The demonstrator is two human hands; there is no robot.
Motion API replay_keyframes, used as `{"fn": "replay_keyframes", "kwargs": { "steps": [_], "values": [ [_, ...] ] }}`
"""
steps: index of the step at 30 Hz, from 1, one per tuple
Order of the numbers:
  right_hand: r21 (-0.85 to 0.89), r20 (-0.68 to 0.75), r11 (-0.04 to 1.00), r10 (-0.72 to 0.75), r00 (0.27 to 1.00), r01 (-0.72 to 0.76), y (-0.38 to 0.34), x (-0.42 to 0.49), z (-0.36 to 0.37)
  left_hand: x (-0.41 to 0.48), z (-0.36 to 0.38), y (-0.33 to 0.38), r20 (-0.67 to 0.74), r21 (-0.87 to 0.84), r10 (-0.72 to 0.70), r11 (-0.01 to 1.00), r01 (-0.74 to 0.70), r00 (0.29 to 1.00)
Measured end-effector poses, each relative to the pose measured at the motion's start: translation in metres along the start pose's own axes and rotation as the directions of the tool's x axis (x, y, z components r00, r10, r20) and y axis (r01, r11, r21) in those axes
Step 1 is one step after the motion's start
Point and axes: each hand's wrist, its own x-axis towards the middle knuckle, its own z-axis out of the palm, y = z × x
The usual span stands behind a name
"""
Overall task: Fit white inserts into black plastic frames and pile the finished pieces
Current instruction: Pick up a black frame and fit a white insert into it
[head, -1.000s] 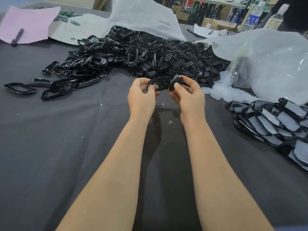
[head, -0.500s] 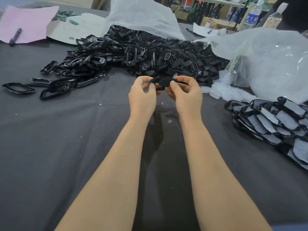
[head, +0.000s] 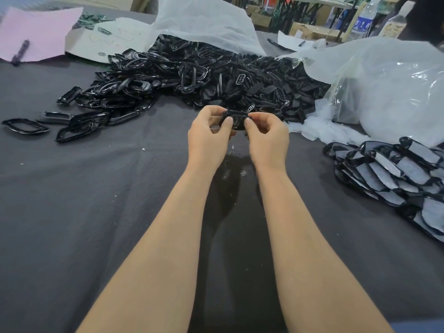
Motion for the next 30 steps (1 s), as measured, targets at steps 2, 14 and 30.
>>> {"fn": "replay_keyframes", "kwargs": {
  "steps": [2, 14, 30],
  "values": [
    [0.003, -0.003, 1.000, -0.001, 1.000, 0.001, 0.000, 0.000, 0.001, 0.001, 0.000, 0.000, -0.001, 0.010, 0.005, 1.000, -0.005, 1.000],
    [0.199, 0.119, 0.964, 0.155, 0.981, -0.176, 0.006, 0.007, -0.004, 0.000, -0.001, -0.001, -0.017, 0.074, 0.003, 0.997, -0.001, 1.000],
    [-0.148, 0.002, 0.989, 0.021, 1.000, -0.021, 0.001, 0.006, -0.012, 0.000, -0.008, 0.001, -0.051, 0.238, -0.061, 0.969, 0.072, 0.997]
  ]
}}
